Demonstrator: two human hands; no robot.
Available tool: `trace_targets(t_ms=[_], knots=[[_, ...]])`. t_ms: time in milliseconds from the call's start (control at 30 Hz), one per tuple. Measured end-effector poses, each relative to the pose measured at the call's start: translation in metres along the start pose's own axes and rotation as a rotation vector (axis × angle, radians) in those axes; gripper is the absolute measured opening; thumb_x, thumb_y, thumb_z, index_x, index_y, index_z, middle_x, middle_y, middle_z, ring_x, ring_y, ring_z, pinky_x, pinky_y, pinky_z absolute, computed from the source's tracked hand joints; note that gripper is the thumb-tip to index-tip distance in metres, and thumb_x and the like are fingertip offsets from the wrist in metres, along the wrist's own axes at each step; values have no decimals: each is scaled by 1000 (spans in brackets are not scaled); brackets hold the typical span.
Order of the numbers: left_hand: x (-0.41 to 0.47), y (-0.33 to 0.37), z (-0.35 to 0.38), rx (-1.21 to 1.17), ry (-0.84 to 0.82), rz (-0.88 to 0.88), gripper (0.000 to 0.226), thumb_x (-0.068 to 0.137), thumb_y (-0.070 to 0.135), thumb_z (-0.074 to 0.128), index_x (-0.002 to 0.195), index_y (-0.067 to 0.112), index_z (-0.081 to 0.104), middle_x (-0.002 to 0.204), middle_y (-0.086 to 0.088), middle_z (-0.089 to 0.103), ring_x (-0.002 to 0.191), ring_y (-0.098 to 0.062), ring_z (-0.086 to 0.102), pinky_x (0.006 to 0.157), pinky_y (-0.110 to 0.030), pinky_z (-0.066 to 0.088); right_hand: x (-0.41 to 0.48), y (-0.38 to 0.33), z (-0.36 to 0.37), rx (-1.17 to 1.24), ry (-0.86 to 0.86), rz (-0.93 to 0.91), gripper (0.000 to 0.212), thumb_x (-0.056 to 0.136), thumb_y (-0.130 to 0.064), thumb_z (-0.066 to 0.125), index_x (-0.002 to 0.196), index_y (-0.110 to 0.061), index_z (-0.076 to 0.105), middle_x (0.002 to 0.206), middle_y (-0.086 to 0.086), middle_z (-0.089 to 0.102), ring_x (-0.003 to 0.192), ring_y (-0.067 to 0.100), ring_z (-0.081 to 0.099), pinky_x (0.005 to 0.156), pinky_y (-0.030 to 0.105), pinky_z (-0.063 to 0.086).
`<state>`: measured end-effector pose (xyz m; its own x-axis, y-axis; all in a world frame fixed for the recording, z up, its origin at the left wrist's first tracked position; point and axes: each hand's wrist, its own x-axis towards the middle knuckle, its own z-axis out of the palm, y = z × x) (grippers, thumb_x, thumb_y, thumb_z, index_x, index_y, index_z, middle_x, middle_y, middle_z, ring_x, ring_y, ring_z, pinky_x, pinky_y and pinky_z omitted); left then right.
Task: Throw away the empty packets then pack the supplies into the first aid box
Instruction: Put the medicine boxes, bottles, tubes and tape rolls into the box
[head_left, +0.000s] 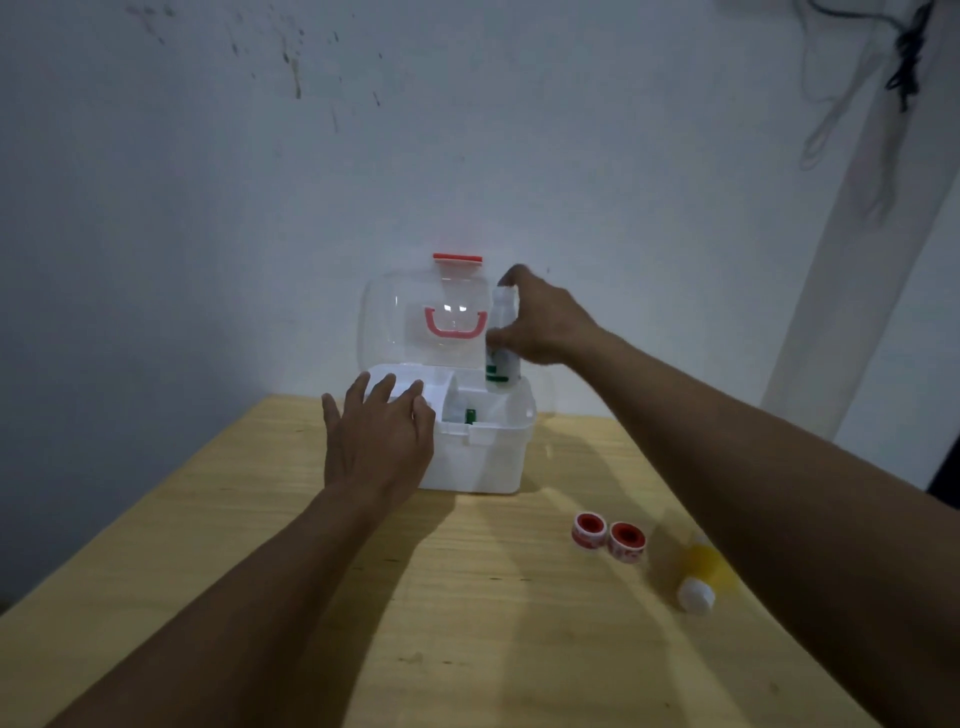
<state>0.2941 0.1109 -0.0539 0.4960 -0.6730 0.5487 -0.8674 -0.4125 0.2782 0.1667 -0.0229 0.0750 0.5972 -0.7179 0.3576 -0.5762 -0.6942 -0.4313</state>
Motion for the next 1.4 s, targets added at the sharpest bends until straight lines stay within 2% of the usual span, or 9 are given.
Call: trace_targets(t_ms=[233,433,800,900,967,1033,1167,1300,1400], knots=[[-1,0,-3,-18,-5,-5,62,93,46,11,141,30,47,152,-3,41,146,-24,21,118,-57,8,-1,13,49,-311,-118,7,89,72,-37,83,143,-18,33,121,9,64,100,28,65,81,41,58],[2,-2,1,-17,3,3,61,93,46,13,140,30,49,151,-4,43,145,-25,24,117,-59,11,0,16,48,-440,-59,-44,31,92,-28,64,117,-12,54,102,7,65,82,21,62,72,33,53],[-5,7,-5,61,28,48,63,97,52,7,142,31,46,151,-2,43,149,-26,16,116,-62,0,-24,11,0,-369,-69,15,34,91,-32,63,116,-10,58,109,6,66,90,24,62,70,32,48],[-10,10,-3,98,-28,61,67,95,56,3,146,32,39,157,-7,33,149,-31,10,115,-64,-1,-44,13,-24,-374,-106,71,19,90,-27,63,95,-10,56,88,4,61,74,21,58,61,29,45],[-12,11,-5,116,-64,53,67,95,56,0,149,32,32,160,-10,23,150,-33,4,114,-66,1,-59,18,-37,-366,-119,137,27,89,-26,65,74,-13,46,74,4,55,61,19,55,55,28,44],[-12,13,-7,135,-99,34,64,96,55,0,151,34,26,162,-11,15,150,-34,-2,114,-66,0,-77,26,-48,-353,-144,204,31,86,-24,69,70,-12,46,71,6,57,59,21,59,59,32,53],[-12,15,-10,162,-158,15,65,95,56,-3,152,37,18,163,-12,2,148,-33,-15,112,-68,-7,-112,43,-60,-353,-261,316,28,84,-25,76,83,-6,55,79,9,61,85,29,70,82,44,60],[-12,14,-12,164,-190,5,65,94,56,-5,153,36,15,163,-13,-5,146,-34,-22,110,-70,-9,-139,57,-65,-413,-441,370,26,80,-5,72,105,0,70,104,16,72,95,32,71,83,47,61],[-13,16,-14,162,-221,-5,63,95,55,-4,153,36,14,163,-14,-8,145,-34,-25,110,-69,-9,-160,58,-69,-503,-566,322,43,76,10,65,112,-12,74,103,5,67,90,24,65,82,39,61]])
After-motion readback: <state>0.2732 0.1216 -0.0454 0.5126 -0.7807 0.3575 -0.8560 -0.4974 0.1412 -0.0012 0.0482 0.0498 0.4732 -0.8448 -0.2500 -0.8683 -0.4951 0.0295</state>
